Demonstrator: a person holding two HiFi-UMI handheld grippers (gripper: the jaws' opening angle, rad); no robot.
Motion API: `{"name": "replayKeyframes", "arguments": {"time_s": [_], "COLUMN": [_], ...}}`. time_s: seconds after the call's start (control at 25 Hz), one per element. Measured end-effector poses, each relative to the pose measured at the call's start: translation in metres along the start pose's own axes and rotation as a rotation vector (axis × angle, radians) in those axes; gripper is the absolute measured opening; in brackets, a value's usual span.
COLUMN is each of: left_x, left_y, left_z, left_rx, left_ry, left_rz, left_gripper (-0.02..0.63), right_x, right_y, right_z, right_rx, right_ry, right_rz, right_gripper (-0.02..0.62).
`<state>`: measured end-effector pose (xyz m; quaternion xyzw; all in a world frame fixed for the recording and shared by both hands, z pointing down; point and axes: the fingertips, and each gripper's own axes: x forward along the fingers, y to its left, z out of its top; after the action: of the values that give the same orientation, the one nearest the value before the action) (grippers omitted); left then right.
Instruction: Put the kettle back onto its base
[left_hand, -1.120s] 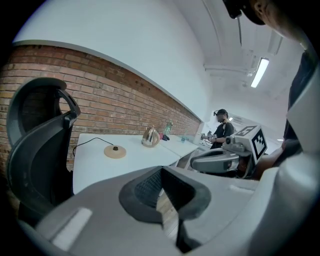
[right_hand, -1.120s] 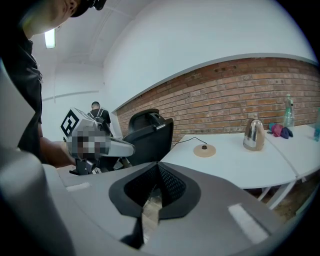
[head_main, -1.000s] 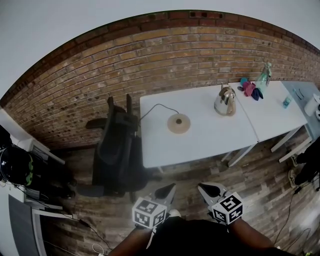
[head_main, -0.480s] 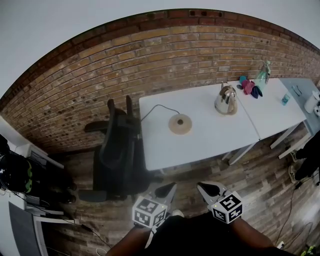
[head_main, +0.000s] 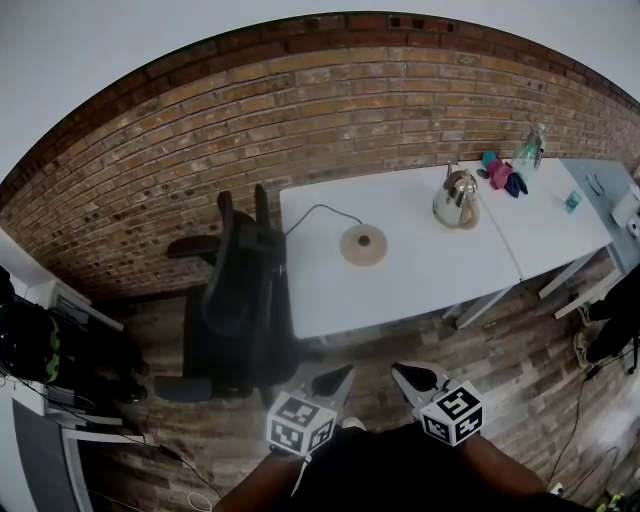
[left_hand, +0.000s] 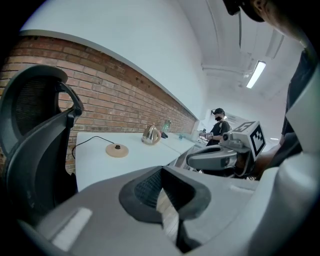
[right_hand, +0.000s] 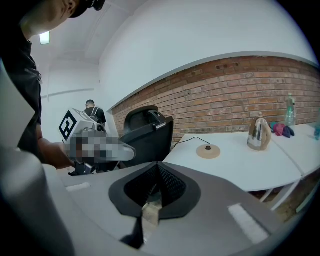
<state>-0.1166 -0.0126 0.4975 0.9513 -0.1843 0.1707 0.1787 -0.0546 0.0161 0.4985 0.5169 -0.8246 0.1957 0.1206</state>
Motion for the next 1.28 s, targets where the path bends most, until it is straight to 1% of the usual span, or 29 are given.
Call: {"name": "replayKeyframes", "arguments": {"time_s": [0.24, 0.48, 0.96, 1.28], "left_x": [-0.002, -0.004, -0.014, -0.014], "left_y": [0.007, 0.007, 0.012, 0.010], "left_z": [0.000, 0.001, 0.002, -0.009], "left_rx": [0.012, 0.016, 0.002, 0.013], "left_ry": [0.001, -0.002, -0.013, 0.020], "left_rz": [-0.006, -0.017, -0.001, -0.015], "left_gripper": [0.000, 0.000, 0.000, 0.000], "right_x": [0.003, 0.004, 0.011, 0.011], "right_y": [-0.001, -0.001, 0.006, 0.008], "right_z": [-0.004, 0.002, 0.010, 0.007], "right_rx": [0.019, 0.015, 0.002, 0.010], "right_ry": [0.009, 0.002, 0.001, -0.005], "right_rz": [-0.018, -0.030, -0.013, -0.018], "right_gripper": [0.026, 0.026, 0.027, 0.026]}}
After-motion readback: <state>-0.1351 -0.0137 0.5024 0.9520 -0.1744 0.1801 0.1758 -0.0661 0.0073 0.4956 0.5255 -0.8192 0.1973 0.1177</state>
